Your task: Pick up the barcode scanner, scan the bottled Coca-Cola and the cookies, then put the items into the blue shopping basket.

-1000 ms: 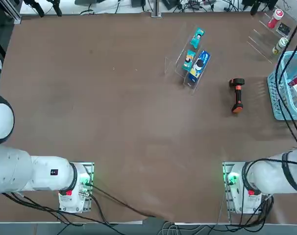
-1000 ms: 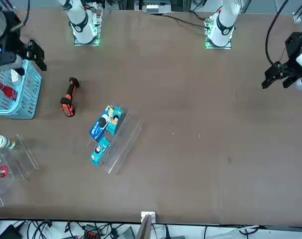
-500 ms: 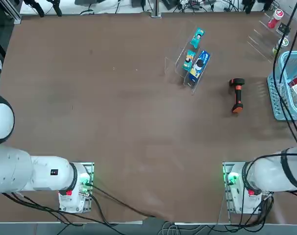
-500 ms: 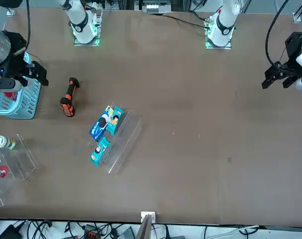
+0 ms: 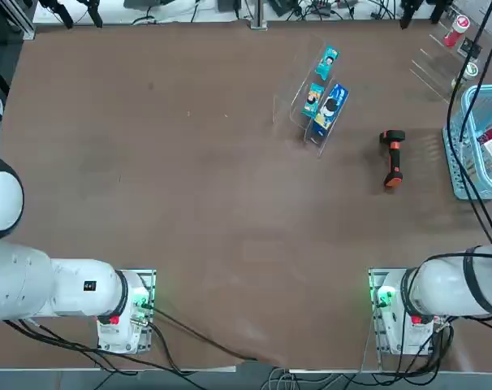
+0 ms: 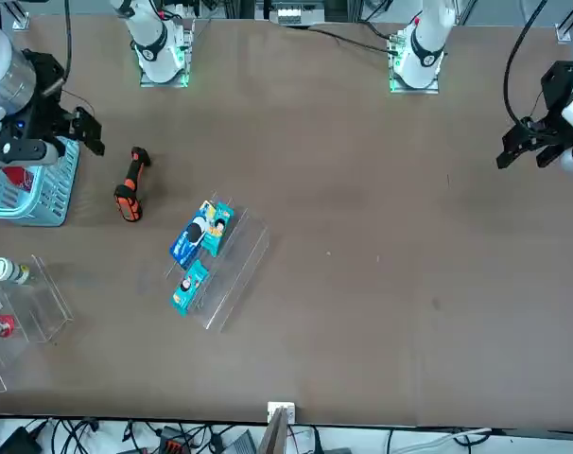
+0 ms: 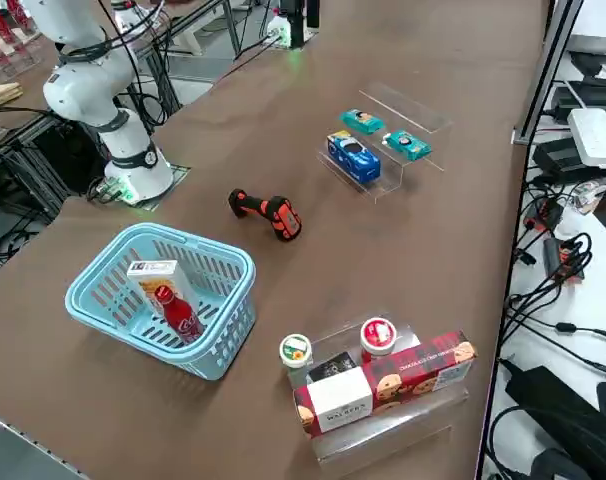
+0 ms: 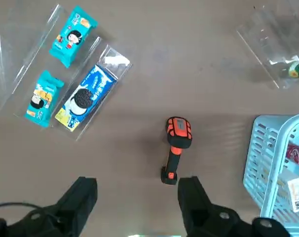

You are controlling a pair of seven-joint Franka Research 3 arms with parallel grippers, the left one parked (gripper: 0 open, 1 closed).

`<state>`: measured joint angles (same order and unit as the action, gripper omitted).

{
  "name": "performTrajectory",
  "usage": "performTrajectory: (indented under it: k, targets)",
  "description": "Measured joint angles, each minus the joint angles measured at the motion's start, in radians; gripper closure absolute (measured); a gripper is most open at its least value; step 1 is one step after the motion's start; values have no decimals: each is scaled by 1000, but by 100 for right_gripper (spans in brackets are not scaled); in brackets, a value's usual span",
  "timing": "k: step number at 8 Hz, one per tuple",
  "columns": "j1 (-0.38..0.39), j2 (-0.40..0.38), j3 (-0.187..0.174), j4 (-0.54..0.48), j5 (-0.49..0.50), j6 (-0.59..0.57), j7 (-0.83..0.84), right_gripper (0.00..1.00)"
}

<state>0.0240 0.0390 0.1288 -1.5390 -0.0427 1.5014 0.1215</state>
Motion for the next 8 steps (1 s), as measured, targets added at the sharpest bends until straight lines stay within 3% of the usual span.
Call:
performTrajectory:
  k: [2,5,6,8]
  targets:
    - [-11,18,-11,-3,21,9,0,0]
    - [-14,15,-111,-3,53,-14,-2,0]
    - [-14,0,-117,-6,54,-27,-2,0]
    - [-8,-51,-94,-32,54,-31,-1,0]
